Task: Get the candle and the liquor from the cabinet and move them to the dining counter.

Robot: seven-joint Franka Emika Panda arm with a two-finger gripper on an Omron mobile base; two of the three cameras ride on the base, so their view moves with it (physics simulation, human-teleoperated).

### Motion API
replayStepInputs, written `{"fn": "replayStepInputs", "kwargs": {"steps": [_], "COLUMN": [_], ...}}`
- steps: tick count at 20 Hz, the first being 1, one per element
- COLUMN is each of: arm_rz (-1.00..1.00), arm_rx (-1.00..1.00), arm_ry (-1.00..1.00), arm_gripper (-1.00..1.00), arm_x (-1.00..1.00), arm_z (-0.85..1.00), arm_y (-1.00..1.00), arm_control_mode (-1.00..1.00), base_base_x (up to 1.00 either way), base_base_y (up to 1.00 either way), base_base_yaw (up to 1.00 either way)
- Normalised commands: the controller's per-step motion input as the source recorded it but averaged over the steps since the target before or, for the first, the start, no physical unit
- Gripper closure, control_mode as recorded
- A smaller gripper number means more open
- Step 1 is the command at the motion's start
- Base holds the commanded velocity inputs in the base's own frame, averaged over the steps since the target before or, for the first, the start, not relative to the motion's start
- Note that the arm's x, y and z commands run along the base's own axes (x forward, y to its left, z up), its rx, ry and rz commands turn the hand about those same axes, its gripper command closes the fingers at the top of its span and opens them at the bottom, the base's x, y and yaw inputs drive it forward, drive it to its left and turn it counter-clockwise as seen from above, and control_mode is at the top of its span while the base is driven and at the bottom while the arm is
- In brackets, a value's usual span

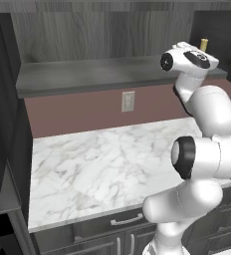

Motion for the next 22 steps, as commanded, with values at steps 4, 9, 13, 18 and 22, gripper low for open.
{"fn": "replayStepInputs", "kwargs": {"steps": [4, 9, 13, 18, 22], "arm_rz": [0.00, 0.00, 0.00, 0.00, 0.00], "arm_rx": [0.06, 0.05, 0.03, 0.01, 0.01], "arm_ry": [0.00, 0.00, 0.00, 0.00, 0.00], "arm_gripper": [-1.00, -1.00, -1.00, -1.00, -1.00], "arm_x": [0.17, 0.20, 0.23, 0.15, 0.10], "arm_z": [0.00, 0.00, 0.00, 0.00, 0.00], "arm_y": [-0.08, -0.17, -0.16, -0.07, -0.01], "arm_control_mode": [-1.00, -1.00, -1.00, -1.00, -1.00], "base_base_x": [0.00, 0.00, 0.00, 0.00, 0.00], "base_base_y": [0.00, 0.00, 0.00, 0.00, 0.00], "base_base_yaw": [0.00, 0.00, 0.00, 0.00, 0.00]}}
